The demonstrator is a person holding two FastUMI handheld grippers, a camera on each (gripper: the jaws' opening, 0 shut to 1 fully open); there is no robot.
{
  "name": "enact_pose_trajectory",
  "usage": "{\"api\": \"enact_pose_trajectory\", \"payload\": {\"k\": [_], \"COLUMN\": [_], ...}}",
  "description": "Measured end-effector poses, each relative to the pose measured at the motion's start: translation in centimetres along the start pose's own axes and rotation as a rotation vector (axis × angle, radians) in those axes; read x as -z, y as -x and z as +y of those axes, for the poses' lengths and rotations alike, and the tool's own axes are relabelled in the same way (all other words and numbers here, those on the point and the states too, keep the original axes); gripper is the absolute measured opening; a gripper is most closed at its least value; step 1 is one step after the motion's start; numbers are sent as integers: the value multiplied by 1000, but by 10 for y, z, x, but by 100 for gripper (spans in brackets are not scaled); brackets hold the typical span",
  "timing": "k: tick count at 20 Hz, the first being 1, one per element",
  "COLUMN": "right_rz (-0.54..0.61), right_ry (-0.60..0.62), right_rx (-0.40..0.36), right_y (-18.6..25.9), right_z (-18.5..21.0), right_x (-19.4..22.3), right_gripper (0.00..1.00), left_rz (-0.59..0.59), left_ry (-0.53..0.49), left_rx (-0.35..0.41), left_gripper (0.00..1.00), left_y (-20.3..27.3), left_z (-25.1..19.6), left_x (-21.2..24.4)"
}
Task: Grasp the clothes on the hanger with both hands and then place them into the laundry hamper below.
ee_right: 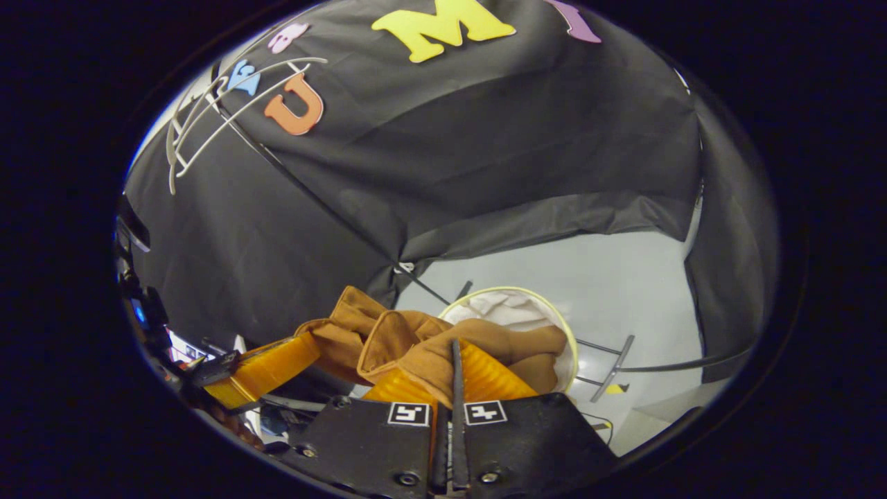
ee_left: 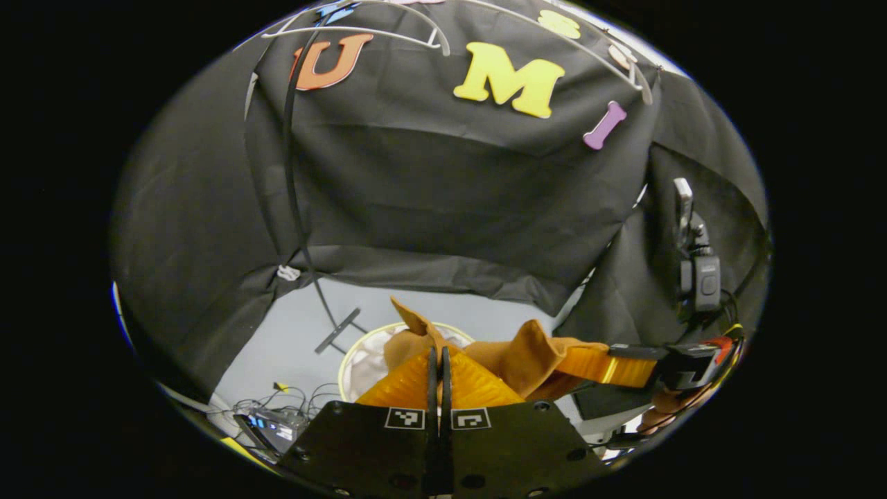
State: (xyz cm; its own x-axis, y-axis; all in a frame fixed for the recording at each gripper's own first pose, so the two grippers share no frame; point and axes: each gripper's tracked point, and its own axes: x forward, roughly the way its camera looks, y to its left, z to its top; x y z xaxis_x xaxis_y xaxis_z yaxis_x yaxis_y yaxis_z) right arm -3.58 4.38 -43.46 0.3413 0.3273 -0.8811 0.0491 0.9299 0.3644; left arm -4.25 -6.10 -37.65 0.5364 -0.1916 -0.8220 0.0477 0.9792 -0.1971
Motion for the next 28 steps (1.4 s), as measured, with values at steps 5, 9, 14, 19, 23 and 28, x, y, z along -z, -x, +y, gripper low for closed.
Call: {"api": "enact_pose_trajectory", "payload": {"k": [5, 9, 14, 19, 23, 28], "right_rz": [10, -57, -239, -464, -669, -928], "right_ry": [66, 98, 167, 183, 171, 214], "right_rx": [24, 32, 100, 183, 189, 220], "right_y": [0, 27, 86, 166, 244, 372], "right_z": [-4, -1, -2, 15, 52, 94], "right_x": [6, -10, -44, -73, -79, -66], "right_gripper": [7, 25, 54, 73, 73, 81], "left_rz": [20, 15, -55, -224, -419, -638], "left_ry": [51, 82, 53, -3, -90, -151], "left_rx": [-126, -174, -181, -156, -147, -101], "left_gripper": [0, 37, 69, 91, 92, 96], "left_y": [-6, -1, 29, 83, 168, 282], "left_z": [13, 23, 20, 20, 32, 37], "left_x": [0, 6, -14, -67, -108, -131]}}
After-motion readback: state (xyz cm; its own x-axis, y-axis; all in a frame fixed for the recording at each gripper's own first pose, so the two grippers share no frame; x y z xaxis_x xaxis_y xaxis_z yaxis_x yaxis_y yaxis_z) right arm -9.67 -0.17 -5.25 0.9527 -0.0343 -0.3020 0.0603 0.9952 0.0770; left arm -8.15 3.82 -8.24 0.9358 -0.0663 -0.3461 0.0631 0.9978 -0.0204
